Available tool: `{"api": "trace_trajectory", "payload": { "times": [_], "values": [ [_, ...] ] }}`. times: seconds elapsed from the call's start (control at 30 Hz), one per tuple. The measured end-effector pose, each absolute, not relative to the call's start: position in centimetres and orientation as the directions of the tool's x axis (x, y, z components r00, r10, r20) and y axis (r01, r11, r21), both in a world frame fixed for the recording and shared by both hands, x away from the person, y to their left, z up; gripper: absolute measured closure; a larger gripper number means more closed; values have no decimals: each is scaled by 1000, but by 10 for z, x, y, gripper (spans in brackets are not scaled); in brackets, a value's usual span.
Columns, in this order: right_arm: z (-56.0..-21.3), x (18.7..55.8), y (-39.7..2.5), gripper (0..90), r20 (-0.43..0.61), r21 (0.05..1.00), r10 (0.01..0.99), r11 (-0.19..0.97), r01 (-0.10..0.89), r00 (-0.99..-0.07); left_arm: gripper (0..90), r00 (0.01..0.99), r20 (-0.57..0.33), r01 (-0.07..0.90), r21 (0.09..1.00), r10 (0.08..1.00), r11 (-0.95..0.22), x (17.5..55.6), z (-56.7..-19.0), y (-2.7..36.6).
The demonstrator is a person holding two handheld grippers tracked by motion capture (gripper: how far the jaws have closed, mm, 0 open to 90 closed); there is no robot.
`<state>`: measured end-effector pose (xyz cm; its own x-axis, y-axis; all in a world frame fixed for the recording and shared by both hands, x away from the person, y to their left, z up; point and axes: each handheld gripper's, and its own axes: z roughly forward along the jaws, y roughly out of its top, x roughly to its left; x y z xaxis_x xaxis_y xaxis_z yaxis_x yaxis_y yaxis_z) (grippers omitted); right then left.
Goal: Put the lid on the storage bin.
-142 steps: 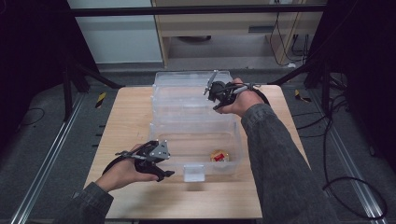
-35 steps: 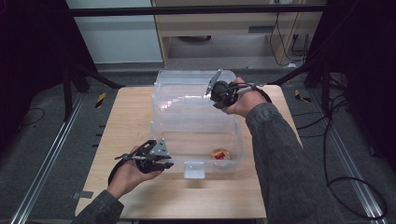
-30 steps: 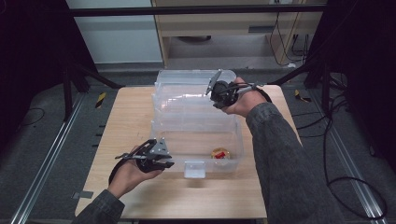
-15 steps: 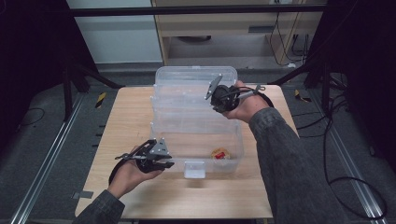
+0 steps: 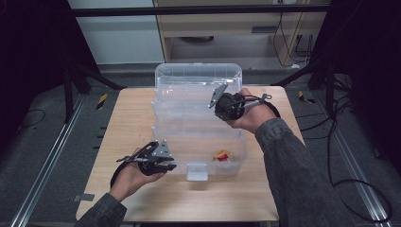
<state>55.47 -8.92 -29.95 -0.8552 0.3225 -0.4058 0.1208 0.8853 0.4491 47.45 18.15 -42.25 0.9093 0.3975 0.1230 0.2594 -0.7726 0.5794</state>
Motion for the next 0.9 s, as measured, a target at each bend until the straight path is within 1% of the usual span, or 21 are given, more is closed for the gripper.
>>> {"api": "trace_trajectory", "payload": {
  "times": [0.37,0.9],
  "values": [
    [-300,559,-89,821,-402,455,330,881,126,-854,708,905,124,261,593,407,-762,474,-423,180],
    [-304,538,-93,822,-417,475,328,874,105,-848,704,906,125,258,598,405,-759,474,-423,180]
  ]
}}
